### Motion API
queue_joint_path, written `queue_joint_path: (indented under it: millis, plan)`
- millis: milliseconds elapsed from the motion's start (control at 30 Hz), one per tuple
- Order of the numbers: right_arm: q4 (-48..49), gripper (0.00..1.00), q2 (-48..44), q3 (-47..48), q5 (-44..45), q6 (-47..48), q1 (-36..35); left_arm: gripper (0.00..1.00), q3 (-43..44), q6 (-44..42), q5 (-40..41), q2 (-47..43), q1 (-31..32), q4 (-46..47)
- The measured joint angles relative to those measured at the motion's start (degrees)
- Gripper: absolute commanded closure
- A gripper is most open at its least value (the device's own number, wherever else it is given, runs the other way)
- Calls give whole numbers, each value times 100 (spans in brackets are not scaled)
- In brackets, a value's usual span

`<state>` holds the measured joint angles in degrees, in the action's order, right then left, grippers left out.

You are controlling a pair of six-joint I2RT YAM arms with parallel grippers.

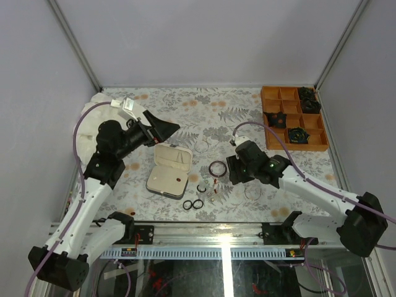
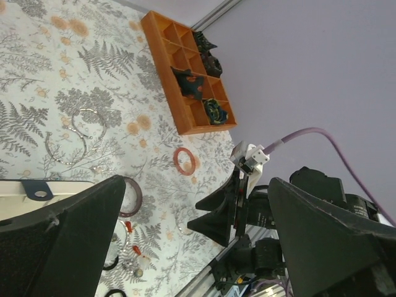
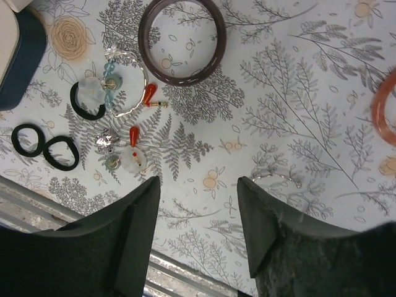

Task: Organize the mixed jewelry
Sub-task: Pick up the jewelry from the center of the board.

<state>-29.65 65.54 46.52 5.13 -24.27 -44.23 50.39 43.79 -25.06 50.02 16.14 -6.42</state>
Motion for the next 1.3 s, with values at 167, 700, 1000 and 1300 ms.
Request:
queue_joint_path:
  millis: [167, 700, 1000, 1300]
  plan:
    - [356, 53, 457, 4, -170, 87, 13, 0, -295, -98, -118, 151, -74, 212]
    - [994, 53, 1244, 345, -634, 289, 15, 0, -1014, 68, -710, 68, -870, 984]
    - [1071, 50, 1248, 380, -758, 293, 15, 0, -1224, 210, -702, -105, -951, 1082]
    - [1075, 47, 1322, 636, -619, 280, 35, 0, -1458, 507, -671, -254, -1104, 1381]
